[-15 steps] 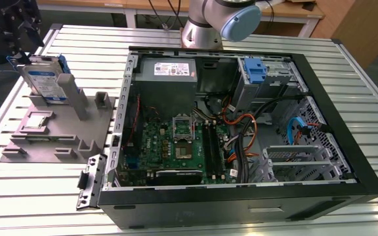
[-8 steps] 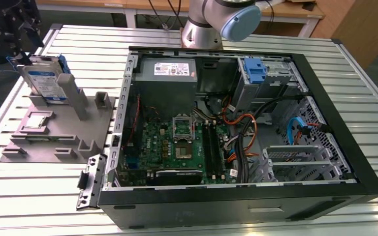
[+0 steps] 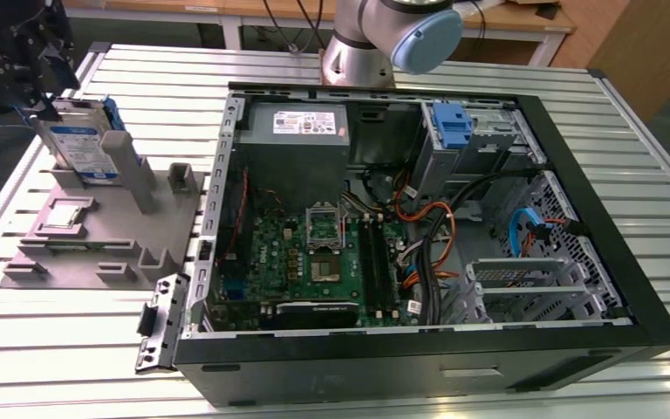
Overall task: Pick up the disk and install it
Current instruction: 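Pick up the disk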
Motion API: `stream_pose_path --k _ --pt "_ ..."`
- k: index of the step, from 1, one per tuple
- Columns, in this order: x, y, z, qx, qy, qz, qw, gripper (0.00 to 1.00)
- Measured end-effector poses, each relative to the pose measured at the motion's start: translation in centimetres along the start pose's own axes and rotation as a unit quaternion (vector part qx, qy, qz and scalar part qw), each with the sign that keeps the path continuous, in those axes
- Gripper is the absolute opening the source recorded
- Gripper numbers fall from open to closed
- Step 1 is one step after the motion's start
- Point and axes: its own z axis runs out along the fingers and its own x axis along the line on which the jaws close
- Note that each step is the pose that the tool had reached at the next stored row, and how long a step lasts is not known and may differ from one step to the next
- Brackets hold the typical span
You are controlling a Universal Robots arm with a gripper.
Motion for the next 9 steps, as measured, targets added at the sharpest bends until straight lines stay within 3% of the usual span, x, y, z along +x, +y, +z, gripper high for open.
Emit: stream_pose_path --k 9 --pt "0.04 -0.05 0.95 -0.0007 0.0005 -0.009 1.0000 0.65"
